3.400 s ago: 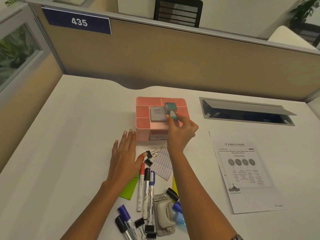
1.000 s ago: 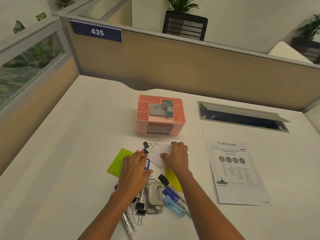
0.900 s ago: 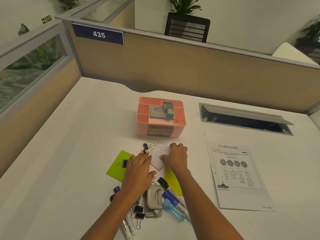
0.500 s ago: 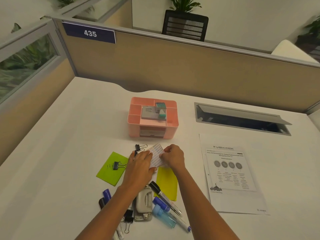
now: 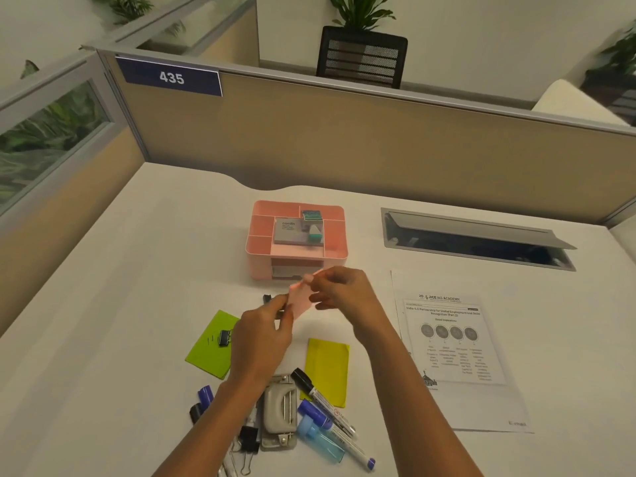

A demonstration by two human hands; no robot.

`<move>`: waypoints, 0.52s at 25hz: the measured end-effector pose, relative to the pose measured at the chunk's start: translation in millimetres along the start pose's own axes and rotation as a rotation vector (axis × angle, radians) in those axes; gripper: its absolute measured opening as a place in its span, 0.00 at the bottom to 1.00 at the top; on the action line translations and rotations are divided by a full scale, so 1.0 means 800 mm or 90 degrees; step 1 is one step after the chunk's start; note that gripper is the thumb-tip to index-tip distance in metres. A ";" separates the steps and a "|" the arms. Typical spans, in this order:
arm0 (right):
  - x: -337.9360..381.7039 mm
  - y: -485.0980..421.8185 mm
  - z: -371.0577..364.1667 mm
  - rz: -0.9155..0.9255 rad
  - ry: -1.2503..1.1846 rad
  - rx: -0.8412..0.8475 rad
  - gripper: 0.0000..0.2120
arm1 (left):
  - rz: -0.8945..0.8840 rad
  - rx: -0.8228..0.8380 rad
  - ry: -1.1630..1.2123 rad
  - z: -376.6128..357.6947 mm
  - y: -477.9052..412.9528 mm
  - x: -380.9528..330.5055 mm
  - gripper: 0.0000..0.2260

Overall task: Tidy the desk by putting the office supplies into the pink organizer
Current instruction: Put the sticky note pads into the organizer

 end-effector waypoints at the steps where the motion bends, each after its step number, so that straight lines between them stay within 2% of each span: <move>1: 0.014 -0.002 0.012 0.033 0.021 -0.020 0.12 | 0.024 -0.022 0.042 0.010 -0.007 0.000 0.08; 3: 0.038 -0.009 0.034 0.089 0.086 -0.058 0.12 | 0.050 -0.041 0.128 0.025 -0.026 -0.008 0.07; 6: 0.067 -0.024 0.049 0.138 0.127 -0.068 0.14 | 0.039 -0.001 0.218 0.026 -0.067 -0.028 0.09; 8: 0.084 -0.035 0.059 0.165 0.099 -0.083 0.12 | 0.027 0.031 0.223 0.021 -0.100 -0.043 0.11; 13: 0.122 -0.072 0.091 0.220 0.039 -0.143 0.08 | -0.034 0.029 0.179 0.020 -0.177 -0.084 0.11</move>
Point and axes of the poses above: each hand's wrist, its own y-axis away from the middle knuckle, its own z-axis out of the back of the hand, x = y × z, the point moved 9 cm from there along -y, towards the middle knuckle, and after that the axes turned 1 degree about -x, right-handed, at the moved point
